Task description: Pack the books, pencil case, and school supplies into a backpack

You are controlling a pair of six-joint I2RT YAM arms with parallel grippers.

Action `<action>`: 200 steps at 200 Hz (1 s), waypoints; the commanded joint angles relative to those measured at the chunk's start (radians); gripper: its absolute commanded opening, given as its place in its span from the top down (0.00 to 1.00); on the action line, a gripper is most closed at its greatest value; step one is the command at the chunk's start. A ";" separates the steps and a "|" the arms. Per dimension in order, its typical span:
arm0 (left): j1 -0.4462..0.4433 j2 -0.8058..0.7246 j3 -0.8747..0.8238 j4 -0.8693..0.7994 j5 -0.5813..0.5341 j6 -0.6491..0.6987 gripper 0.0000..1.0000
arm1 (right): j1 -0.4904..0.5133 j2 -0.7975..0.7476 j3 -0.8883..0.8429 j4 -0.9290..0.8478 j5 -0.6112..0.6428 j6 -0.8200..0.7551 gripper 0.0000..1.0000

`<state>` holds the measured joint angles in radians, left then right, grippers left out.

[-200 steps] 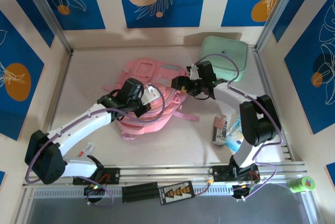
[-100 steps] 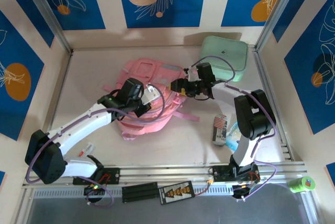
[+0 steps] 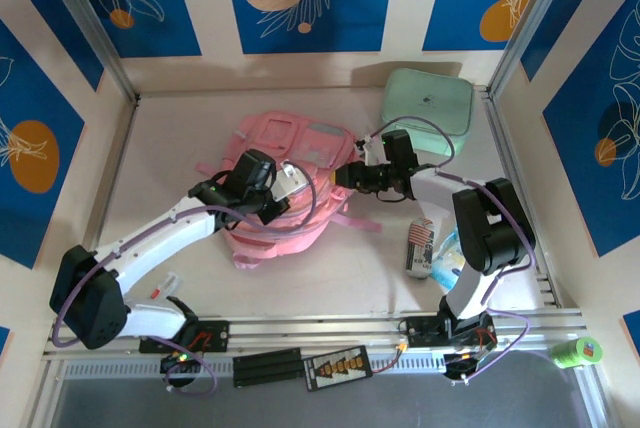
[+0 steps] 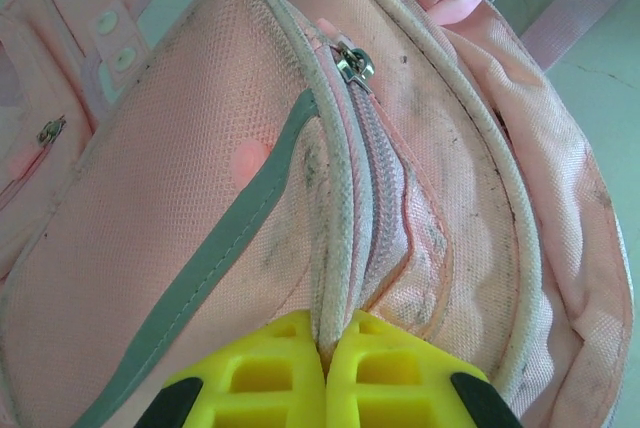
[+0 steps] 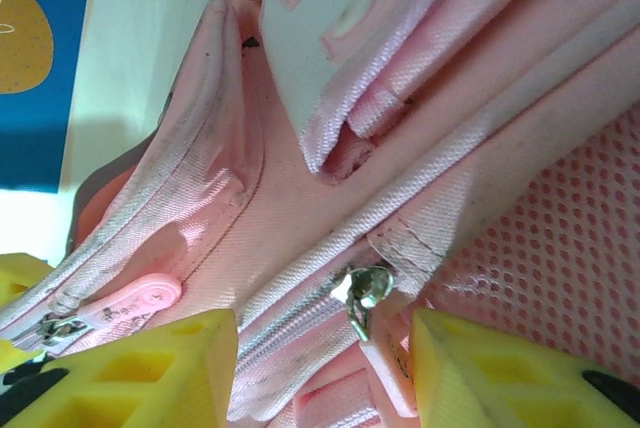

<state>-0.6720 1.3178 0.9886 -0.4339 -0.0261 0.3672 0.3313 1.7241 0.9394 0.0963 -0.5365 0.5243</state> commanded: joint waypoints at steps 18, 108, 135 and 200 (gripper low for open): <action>0.010 -0.007 0.033 0.028 0.053 -0.016 1.00 | -0.002 -0.029 -0.001 -0.044 0.061 -0.050 0.67; 0.009 -0.001 0.026 0.036 0.055 -0.008 1.00 | -0.008 -0.082 0.008 -0.098 0.147 -0.152 0.95; 0.009 0.011 0.030 0.036 0.049 0.001 1.00 | -0.004 -0.115 0.037 -0.208 0.238 -0.251 0.95; 0.011 0.029 0.026 0.067 0.053 -0.007 1.00 | 0.015 -0.158 0.082 -0.360 0.350 -0.370 0.99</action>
<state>-0.6701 1.3327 0.9890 -0.4122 0.0334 0.3717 0.3462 1.6039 0.9852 -0.1661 -0.2668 0.2157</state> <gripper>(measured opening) 0.044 0.058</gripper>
